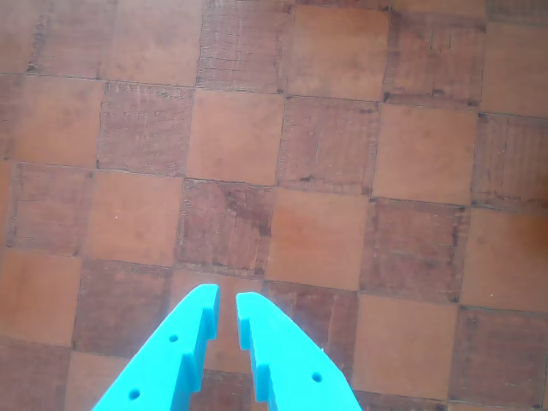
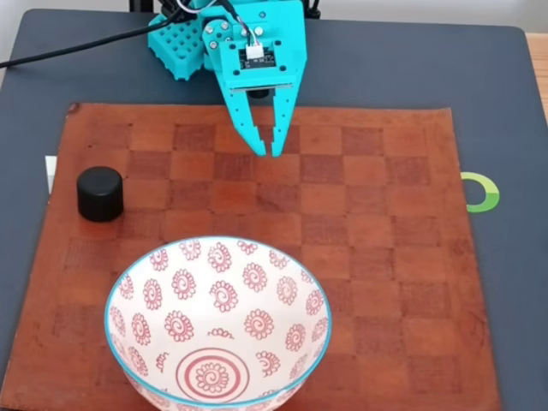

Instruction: Grasp a black cylinder and put it in a bowl.

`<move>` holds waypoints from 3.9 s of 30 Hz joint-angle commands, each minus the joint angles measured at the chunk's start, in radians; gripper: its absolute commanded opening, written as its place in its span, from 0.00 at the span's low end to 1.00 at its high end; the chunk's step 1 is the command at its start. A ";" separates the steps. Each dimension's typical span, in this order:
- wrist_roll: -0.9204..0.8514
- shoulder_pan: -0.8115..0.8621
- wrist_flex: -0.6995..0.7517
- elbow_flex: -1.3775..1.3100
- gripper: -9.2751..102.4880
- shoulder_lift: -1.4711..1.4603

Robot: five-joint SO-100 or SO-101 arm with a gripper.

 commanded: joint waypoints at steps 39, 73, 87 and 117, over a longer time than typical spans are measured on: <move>-0.006 0.009 -0.006 -0.140 0.08 0.054; -0.173 0.021 0.072 -0.891 0.09 -0.876; -0.428 0.276 0.276 -1.223 0.26 -1.253; -0.583 0.469 0.224 -1.307 0.44 -1.793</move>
